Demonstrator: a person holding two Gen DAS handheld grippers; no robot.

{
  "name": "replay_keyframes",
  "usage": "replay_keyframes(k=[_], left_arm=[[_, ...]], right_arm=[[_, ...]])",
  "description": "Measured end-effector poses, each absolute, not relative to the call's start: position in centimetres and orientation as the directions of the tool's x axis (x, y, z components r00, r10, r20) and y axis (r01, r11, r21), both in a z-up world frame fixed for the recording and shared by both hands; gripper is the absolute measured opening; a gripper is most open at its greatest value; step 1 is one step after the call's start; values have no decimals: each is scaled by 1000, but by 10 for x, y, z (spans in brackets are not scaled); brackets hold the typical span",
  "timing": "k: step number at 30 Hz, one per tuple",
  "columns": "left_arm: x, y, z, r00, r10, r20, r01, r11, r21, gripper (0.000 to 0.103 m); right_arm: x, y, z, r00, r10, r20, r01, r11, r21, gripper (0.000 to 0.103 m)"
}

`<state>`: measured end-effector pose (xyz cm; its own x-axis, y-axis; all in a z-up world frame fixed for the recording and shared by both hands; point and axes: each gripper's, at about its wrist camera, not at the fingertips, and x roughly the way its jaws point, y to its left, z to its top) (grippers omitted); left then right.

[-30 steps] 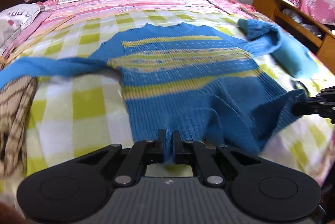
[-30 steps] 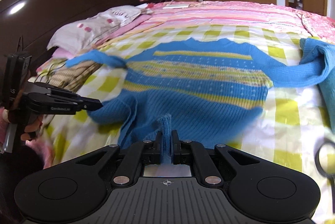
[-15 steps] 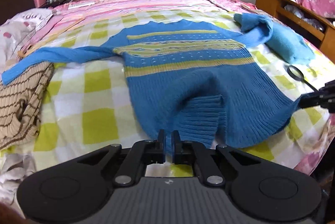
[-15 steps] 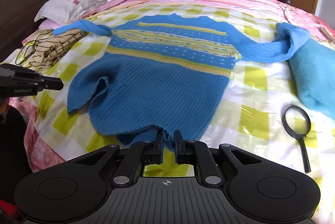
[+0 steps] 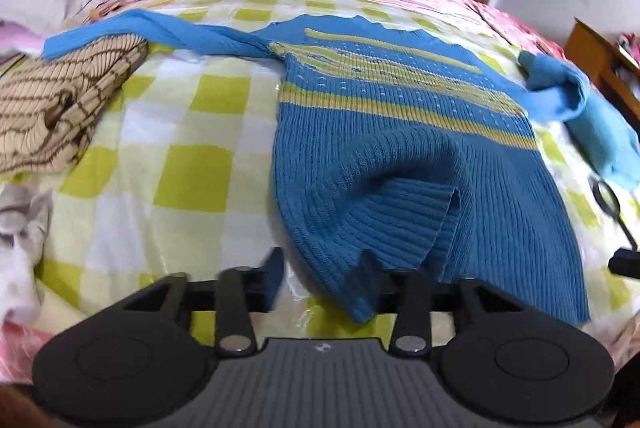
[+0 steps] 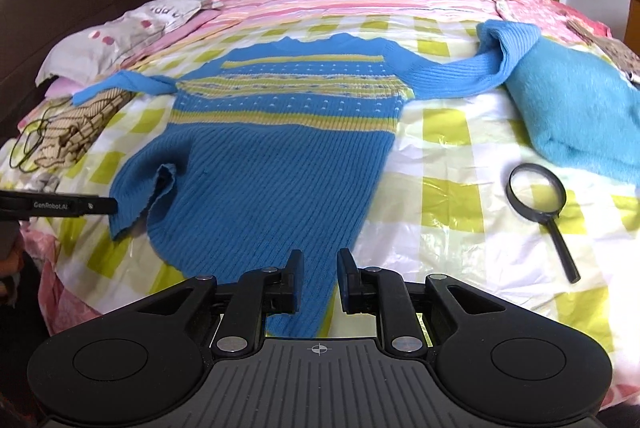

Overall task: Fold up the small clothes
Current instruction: 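Pull the hem with both grippers to straighten the sweater body, then release, then move the right gripper to the cuff of a sweater sleeve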

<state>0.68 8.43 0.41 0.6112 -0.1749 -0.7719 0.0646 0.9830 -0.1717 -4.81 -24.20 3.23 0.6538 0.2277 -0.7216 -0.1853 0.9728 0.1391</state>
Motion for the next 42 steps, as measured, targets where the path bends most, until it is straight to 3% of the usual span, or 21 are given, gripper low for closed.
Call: replay_keyframes(k=[4,5,6,8,9,25,31,42], left_arm=[[14,71,-7,589,-137,-797,37,989,-143,54],[16,69,-10,584,-122,-802,27,991,-131,49],[16,68,-11,587,-113,-802,20,992,-125,31],[16,68,-10,587,-115,-802,16,991,-130,13],[17,70,-9,586,-132,-800,15,988,-151,12],[0,115,17,571,96,-815,-51,995,82,11],[0,112,26,620,57,-783,-48,998,35,11],[33,26,14,605,-200,-771,265,963,-43,11]], right_arm=[[-48,-242,31,662,251,-706,-186,968,170,18],[-48,-242,30,664,257,-702,-188,966,176,19],[-49,-241,30,667,261,-698,-188,965,181,19],[-49,-241,28,668,269,-694,-190,963,189,19],[-50,-242,27,670,270,-692,-190,963,191,18],[-42,-234,15,642,278,-714,-209,960,185,19],[-32,-227,-6,574,242,-782,-217,966,139,19],[-22,-253,14,625,171,-762,-137,985,109,19]])
